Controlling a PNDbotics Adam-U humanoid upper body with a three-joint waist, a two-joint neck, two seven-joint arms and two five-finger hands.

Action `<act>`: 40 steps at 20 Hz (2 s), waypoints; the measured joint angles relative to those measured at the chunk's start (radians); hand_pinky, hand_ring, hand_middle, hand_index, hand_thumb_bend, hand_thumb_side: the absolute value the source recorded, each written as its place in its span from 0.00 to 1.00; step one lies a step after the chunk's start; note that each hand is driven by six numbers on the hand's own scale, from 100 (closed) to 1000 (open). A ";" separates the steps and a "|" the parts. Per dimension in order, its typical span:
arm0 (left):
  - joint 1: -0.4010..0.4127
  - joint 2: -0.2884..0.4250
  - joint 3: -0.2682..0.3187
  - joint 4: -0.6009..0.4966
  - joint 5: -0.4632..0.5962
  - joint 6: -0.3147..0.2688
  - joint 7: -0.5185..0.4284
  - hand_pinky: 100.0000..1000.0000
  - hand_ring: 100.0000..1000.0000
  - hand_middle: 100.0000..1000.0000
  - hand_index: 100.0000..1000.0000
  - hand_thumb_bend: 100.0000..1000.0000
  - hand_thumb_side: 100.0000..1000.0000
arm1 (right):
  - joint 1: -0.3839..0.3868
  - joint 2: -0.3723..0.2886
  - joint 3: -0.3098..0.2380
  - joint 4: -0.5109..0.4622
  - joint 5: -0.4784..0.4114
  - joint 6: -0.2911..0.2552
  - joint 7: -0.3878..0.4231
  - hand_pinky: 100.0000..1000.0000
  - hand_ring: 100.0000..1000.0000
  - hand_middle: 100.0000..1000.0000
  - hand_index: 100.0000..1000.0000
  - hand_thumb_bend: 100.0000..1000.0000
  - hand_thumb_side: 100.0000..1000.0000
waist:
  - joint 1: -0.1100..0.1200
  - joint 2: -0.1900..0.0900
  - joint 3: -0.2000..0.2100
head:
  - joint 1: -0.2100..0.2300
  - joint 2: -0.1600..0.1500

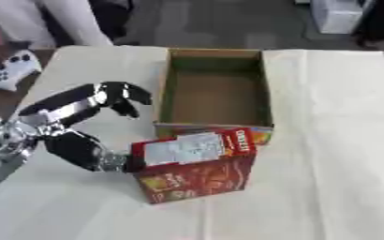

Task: Pick up objects on the table and place them in the box.

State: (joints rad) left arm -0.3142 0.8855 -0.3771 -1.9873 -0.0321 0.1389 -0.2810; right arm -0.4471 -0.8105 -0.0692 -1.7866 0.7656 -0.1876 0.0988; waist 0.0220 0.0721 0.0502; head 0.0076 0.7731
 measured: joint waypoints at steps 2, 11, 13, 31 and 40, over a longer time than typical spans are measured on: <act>-0.003 -0.008 0.000 0.000 0.001 0.002 -0.002 0.73 0.72 0.87 0.85 0.82 0.50 | 0.007 0.000 -0.001 -0.007 0.000 0.003 -0.003 0.42 0.66 0.71 0.81 0.00 0.64 | -0.001 0.000 -0.003 | 0.000 0.000; -0.058 -0.071 -0.020 0.000 0.007 0.034 -0.032 0.71 0.71 0.86 0.85 0.79 0.51 | 0.008 0.000 -0.003 -0.022 -0.007 0.007 -0.006 0.42 0.66 0.71 0.81 0.00 0.64 | -0.001 0.000 -0.025 | 0.000 0.000; -0.079 -0.081 -0.031 0.000 0.002 0.050 -0.048 0.70 0.70 0.85 0.85 0.79 0.49 | 0.007 0.000 -0.003 -0.022 -0.007 0.007 -0.006 0.42 0.66 0.71 0.81 0.00 0.64 | 0.001 0.000 -0.030 | 0.000 0.000; -0.082 -0.059 -0.043 0.000 -0.091 0.050 -0.177 0.70 0.71 0.85 0.86 0.69 0.33 | 0.002 0.000 -0.003 -0.028 -0.009 0.009 -0.007 0.41 0.65 0.71 0.81 0.00 0.64 | 0.001 0.019 -0.044 | 0.000 0.000; -0.097 -0.060 -0.043 0.000 -0.153 0.031 -0.227 0.68 0.69 0.83 0.85 0.52 0.21 | -0.012 0.000 0.001 -0.028 -0.010 0.006 -0.005 0.41 0.65 0.71 0.81 0.00 0.64 | 0.012 0.039 -0.064 | 0.000 0.000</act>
State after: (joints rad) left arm -0.4109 0.8253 -0.4202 -1.9869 -0.1854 0.1696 -0.5079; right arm -0.4592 -0.8107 -0.0686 -1.8145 0.7553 -0.1812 0.0936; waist 0.0339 0.1116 -0.0142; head 0.0079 0.7731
